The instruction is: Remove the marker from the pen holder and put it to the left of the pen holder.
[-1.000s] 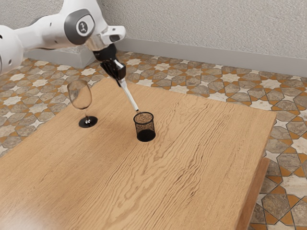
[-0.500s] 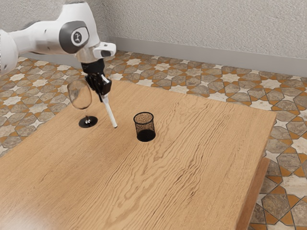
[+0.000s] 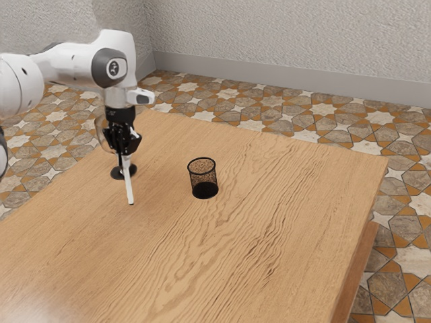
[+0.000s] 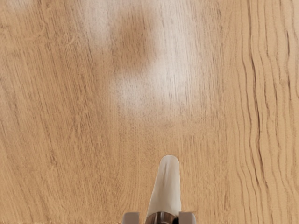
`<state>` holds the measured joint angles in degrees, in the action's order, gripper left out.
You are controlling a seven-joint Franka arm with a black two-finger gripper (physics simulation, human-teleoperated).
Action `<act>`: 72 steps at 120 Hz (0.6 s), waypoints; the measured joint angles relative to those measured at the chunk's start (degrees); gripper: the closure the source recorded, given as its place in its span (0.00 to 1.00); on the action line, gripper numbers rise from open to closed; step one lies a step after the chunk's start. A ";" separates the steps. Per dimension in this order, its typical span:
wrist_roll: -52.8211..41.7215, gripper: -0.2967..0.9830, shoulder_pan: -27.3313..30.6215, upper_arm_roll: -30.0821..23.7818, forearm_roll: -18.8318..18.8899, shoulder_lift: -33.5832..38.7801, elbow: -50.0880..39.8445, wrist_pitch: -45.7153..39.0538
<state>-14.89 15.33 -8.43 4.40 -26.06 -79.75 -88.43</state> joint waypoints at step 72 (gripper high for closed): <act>-0.13 0.31 -0.48 -1.82 0.10 1.78 2.43 2.93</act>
<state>-15.03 14.85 -10.25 4.50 -24.28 -77.32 -85.50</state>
